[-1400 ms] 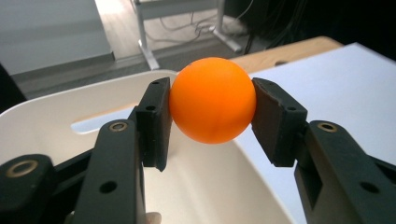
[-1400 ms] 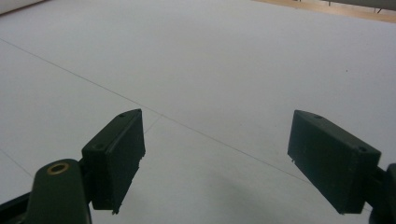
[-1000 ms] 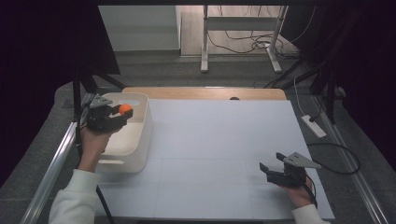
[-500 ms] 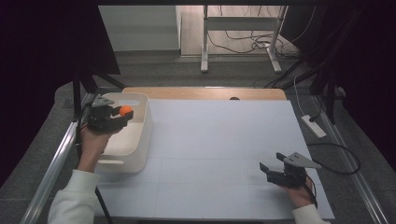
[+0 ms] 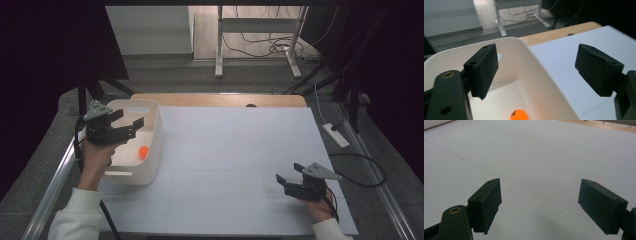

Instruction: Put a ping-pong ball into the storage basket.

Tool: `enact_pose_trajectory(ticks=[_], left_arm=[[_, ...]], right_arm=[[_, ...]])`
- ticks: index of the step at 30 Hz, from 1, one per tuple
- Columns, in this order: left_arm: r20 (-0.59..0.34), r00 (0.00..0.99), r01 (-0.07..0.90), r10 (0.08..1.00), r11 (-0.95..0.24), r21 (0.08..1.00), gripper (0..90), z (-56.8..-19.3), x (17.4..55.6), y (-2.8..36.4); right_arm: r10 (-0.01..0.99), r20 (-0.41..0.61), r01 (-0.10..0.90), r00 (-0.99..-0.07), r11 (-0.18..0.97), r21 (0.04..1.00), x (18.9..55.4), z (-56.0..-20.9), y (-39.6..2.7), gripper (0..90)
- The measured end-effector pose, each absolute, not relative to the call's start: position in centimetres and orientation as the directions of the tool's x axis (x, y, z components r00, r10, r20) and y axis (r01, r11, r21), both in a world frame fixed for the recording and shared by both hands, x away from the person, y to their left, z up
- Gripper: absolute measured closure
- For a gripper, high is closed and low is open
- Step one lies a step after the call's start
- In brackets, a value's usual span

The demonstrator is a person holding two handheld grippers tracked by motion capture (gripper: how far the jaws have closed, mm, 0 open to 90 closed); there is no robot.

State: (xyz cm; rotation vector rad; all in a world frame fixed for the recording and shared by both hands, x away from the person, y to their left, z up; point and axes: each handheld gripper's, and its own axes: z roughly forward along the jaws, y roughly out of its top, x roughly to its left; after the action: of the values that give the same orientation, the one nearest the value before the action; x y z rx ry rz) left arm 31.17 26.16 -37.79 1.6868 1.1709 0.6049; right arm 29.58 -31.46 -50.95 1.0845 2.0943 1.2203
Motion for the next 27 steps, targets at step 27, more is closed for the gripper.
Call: enact_pose_trajectory(ticks=[27], left_arm=[[-0.149,0.628,0.367,0.764,-0.122,0.922,17.9,-39.2,27.4,21.9]], right_arm=[[0.809,-0.010,0.378,-0.588,0.285,0.881,29.0,-50.6,-31.3,18.1]])
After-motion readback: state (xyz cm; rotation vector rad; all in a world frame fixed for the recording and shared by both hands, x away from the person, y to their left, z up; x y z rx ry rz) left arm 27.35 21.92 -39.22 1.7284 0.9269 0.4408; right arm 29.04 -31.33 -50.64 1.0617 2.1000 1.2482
